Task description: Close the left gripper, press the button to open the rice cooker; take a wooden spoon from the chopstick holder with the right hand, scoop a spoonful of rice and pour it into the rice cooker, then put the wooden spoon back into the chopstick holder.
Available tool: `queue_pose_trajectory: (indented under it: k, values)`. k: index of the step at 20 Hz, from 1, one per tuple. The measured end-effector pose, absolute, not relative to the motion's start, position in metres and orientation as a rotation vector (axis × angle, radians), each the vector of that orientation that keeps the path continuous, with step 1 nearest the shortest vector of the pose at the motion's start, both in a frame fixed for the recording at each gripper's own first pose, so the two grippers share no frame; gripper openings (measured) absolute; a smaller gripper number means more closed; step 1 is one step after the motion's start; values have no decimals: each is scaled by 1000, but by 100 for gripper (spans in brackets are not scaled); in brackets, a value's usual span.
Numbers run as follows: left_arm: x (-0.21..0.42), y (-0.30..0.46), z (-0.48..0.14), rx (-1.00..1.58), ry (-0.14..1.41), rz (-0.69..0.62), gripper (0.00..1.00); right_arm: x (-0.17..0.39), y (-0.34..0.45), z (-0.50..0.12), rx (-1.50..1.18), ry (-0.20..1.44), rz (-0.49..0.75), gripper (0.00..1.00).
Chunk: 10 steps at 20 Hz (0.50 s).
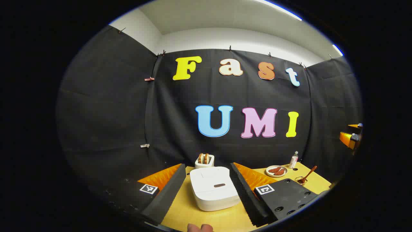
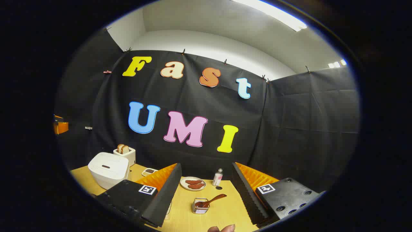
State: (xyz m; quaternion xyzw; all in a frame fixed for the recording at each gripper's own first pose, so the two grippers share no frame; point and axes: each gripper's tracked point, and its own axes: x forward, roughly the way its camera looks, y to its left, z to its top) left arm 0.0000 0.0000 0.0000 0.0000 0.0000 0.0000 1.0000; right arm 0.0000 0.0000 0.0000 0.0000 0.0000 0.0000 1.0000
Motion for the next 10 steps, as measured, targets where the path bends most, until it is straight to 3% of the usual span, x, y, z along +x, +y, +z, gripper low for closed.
queue_pose_trajectory:
  k: [10]
  values:
    - [7, 8, -1, 24, 6, 18, 94, 2, 8, -5, -37, 9, 3, 97]
